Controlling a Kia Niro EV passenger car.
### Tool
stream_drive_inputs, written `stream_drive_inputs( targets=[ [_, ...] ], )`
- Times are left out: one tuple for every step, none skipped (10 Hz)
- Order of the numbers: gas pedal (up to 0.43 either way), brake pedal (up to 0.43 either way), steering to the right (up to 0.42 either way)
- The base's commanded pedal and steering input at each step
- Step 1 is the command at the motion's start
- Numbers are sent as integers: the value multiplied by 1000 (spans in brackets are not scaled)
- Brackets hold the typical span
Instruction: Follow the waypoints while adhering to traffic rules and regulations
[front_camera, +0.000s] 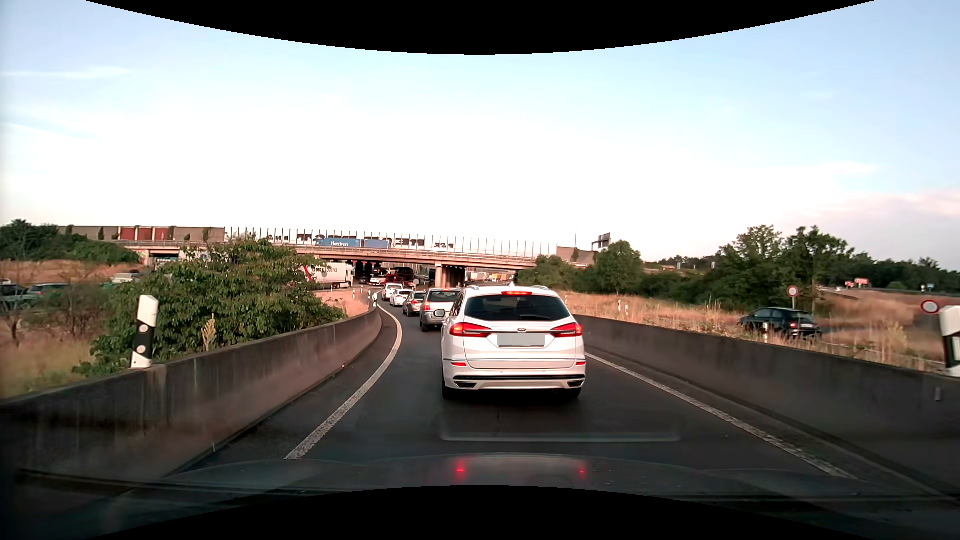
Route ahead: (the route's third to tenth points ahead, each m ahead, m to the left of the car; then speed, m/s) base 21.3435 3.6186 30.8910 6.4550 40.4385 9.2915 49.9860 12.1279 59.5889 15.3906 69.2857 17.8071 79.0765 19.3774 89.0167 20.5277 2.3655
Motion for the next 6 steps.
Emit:
stream_drive_inputs(
  targets=[
    [0, 55, -38],
    [0, 18, -42],
    [0, 6, -50],
    [0, 0, -65],
    [0, 0, -80],
    [0, 0, -87]
  ],
)
